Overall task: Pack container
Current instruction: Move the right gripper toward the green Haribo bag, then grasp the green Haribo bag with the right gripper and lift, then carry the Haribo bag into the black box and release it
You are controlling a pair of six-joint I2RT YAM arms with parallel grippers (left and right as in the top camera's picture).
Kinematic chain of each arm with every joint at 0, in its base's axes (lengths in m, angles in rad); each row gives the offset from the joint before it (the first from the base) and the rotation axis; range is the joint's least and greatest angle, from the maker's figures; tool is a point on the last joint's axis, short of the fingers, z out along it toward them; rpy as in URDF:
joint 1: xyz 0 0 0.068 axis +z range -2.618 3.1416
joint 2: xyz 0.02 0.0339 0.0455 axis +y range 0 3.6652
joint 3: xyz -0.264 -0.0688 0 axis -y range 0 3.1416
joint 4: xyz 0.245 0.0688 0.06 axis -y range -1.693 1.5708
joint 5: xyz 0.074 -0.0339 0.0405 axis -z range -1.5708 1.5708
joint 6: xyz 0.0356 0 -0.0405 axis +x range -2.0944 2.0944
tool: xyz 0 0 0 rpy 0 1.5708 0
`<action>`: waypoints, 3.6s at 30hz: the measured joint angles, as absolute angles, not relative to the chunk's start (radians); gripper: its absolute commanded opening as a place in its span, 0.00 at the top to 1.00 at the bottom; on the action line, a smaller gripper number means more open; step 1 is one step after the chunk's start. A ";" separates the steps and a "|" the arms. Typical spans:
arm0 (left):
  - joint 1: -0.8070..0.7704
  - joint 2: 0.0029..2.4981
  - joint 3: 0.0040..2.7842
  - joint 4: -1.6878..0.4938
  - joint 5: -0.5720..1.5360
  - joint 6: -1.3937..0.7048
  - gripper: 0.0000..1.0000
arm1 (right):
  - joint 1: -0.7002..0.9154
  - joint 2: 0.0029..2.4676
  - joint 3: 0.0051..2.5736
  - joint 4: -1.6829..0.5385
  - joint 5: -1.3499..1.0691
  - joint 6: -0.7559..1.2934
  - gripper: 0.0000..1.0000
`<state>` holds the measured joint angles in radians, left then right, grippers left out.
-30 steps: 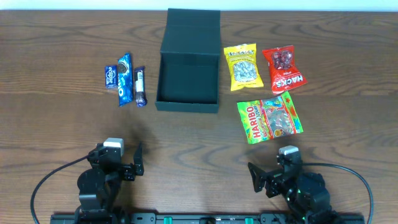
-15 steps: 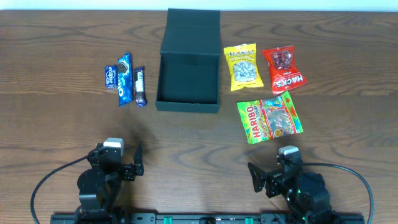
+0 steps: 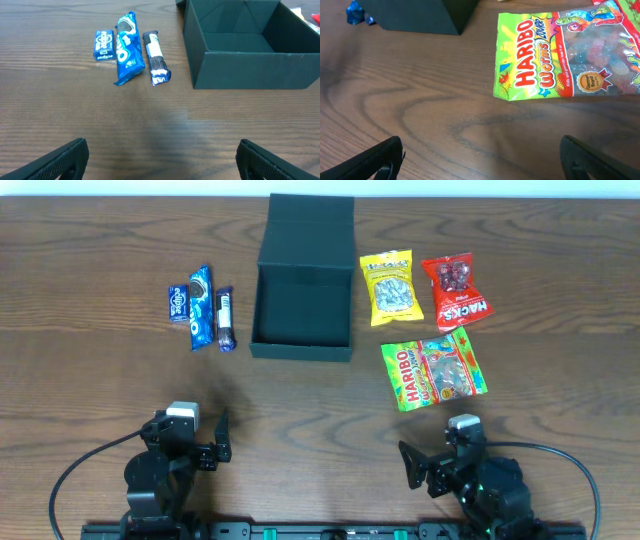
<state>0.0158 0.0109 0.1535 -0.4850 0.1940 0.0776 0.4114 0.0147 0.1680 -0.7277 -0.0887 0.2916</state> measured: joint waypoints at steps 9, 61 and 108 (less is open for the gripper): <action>0.016 0.011 0.154 -0.485 0.194 0.077 0.05 | 0.411 0.015 0.162 -0.540 -0.089 0.326 0.01; 0.016 0.010 0.154 -0.482 0.191 0.078 0.05 | 0.187 1.663 0.804 -0.327 0.135 0.228 0.31; 0.016 0.010 0.154 -0.482 0.190 0.077 0.05 | 0.490 1.502 1.032 0.166 -0.166 0.065 0.99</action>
<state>0.0158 0.0101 0.1535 -0.4824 0.1902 0.0772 0.4896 1.5021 1.0325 0.1658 -0.1658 0.0650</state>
